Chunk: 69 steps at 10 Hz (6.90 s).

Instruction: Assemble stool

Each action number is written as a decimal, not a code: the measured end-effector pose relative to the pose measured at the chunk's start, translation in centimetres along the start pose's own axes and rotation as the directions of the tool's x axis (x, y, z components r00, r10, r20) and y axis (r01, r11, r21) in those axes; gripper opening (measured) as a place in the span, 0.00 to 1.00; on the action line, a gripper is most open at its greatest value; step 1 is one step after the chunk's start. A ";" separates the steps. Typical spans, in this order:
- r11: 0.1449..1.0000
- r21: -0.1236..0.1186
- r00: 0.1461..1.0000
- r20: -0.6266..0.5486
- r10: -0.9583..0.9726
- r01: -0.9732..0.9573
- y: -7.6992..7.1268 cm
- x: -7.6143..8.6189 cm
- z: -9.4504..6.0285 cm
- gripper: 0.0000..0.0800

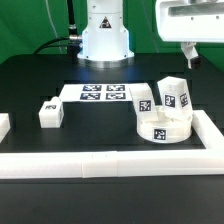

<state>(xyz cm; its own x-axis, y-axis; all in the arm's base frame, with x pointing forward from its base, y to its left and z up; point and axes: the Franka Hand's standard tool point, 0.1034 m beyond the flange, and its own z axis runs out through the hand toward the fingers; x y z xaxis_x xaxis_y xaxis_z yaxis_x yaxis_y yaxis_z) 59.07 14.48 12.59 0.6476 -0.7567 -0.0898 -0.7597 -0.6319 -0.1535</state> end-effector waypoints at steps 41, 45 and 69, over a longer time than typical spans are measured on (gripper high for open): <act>0.141 -0.105 0.148 0.067 -0.987 0.985 3.6 2.2 2.0 0.40; 0.155 -0.107 0.163 0.072 -0.984 0.982 4.5 1.8 2.8 0.80; 0.978 -0.053 0.979 -0.023 -0.203 0.202 5.8 2.1 3.9 0.42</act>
Offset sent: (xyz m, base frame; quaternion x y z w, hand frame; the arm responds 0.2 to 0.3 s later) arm 0.0111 -0.0035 0.0019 -0.0580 0.0603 -0.3462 0.9344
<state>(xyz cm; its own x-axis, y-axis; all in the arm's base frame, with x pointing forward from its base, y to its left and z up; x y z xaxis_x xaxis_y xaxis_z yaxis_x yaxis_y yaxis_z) 56.27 9.88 7.67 0.7868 -0.6163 -0.0337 -0.6155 -0.7795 -0.1162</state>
